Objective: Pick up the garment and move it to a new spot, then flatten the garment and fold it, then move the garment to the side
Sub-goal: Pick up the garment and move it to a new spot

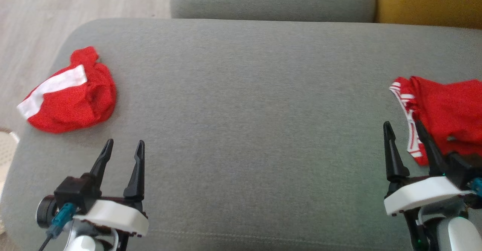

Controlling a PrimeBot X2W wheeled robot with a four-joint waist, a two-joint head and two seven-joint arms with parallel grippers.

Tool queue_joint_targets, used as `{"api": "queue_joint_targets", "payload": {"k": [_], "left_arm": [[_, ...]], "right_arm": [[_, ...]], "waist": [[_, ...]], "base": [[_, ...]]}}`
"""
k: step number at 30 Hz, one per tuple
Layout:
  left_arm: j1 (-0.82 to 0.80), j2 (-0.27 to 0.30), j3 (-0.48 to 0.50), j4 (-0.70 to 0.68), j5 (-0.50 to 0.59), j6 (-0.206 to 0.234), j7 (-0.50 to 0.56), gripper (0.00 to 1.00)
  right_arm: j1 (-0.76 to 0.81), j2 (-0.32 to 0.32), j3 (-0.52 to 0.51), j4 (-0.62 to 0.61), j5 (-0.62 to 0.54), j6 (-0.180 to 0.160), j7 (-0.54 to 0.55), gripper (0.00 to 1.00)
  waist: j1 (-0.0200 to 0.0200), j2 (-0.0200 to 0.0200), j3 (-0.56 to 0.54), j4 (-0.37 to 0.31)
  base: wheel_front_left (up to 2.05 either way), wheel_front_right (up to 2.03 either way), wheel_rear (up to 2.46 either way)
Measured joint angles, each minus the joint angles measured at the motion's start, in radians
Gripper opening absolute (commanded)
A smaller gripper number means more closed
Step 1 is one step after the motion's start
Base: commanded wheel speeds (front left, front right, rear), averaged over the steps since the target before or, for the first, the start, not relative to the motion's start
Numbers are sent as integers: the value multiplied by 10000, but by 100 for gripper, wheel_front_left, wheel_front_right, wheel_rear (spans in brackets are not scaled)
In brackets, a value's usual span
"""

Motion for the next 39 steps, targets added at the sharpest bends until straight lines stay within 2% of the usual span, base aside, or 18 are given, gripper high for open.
{"api": "queue_joint_targets", "payload": {"k": [6,16,21,33,39], "left_arm": [[-161,-4,35,75,-4,69,-90,100],[-270,-38,173,213,-107,127,-190,100],[-268,-35,219,222,-107,157,-236,100],[-417,-54,222,211,-107,176,-276,100],[-1310,-263,460,211,-105,226,-353,100]], "right_arm": [[74,2,125,-401,-27,0,88,100],[151,8,510,-537,0,0,184,100],[150,8,562,-539,0,0,186,100],[150,8,529,-593,0,0,276,100],[-54,8,495,-945,-121,0,558,100]], "waist": [[0,0,-21,797],[0,0,-80,2549],[0,0,-123,3122],[0,0,75,3290],[0,0,691,3173]], "base": [[0,0,0],[0,0,0],[0,0,0],[0,0,0],[0,0,0]]}}
